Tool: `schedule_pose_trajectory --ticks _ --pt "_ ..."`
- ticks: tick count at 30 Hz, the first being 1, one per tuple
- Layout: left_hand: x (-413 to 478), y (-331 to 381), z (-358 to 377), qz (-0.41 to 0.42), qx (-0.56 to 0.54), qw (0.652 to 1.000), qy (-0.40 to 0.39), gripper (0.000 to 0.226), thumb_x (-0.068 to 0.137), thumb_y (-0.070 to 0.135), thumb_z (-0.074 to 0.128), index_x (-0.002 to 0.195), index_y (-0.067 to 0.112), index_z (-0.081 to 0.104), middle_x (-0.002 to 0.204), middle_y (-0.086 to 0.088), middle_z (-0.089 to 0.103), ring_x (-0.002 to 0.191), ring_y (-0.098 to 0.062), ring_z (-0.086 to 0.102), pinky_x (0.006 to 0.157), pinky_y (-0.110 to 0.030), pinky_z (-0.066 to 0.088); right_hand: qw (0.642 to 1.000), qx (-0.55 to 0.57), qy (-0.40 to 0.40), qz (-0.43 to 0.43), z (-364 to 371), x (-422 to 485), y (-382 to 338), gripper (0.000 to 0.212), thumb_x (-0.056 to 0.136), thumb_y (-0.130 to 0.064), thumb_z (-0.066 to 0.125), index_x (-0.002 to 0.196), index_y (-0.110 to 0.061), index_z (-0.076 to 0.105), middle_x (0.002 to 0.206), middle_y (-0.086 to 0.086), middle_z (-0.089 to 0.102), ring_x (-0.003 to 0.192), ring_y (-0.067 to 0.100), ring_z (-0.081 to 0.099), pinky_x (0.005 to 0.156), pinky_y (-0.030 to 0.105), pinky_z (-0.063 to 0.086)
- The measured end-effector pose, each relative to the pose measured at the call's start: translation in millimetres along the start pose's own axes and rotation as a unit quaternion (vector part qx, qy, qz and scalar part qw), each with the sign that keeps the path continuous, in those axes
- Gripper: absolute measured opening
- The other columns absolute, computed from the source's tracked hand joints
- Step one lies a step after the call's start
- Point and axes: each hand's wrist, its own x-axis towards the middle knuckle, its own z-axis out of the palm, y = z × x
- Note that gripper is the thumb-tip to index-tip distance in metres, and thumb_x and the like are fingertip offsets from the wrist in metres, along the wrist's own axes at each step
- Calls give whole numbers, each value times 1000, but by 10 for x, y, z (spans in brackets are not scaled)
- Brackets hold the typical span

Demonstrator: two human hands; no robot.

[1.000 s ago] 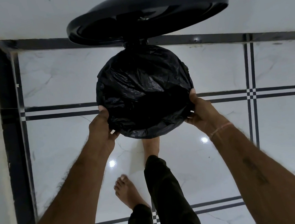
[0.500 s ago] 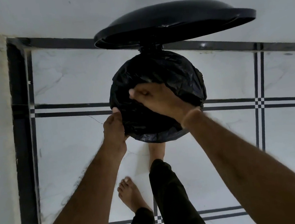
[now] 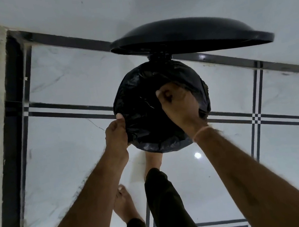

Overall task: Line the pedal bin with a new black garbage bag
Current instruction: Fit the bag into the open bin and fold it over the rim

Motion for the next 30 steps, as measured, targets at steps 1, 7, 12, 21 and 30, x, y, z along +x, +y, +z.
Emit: schedule_pose_trajectory --ticks 1,7,12,21,30 --pt "-9 -3 10 1 1 1000 5 39 111 45 37 112 17 64 121 -8 70 112 -23 68 93 -39 57 999 -13 -22 36 2 20 96 39 98 -58 53 127 -36 68 117 1 78 112 31 71 83 34 51" --pt "-1 -10 8 -10 8 999 29 45 110 48 39 111 13 68 124 -16 72 121 -34 67 99 -50 58 966 -36 -213 139 158 378 248 57 111 -42 46 163 -21 38 162 19 48 148 40 45 119 40 36" --pt "-54 20 17 -10 -5 1000 21 52 110 48 38 130 8 64 130 -12 70 123 -29 66 101 -46 57 999 31 27 -17 156 -283 22 38 103 -40 54 134 -20 64 126 10 70 113 33 68 90 44 59" --pt "-49 -5 -9 -6 -11 1000 16 50 111 46 39 132 7 63 134 -14 69 125 -28 66 107 -48 54 962 9 -266 -53 523 -497 -167 38 111 -39 45 134 -16 63 123 14 73 117 34 68 104 48 53" --pt "-69 82 37 -45 -7 998 49 57 110 53 33 144 14 57 136 -7 66 125 -26 63 84 -36 57 980 44 142 134 -58 -890 362 49 103 -36 58 148 -17 51 147 10 54 136 34 47 108 55 41"
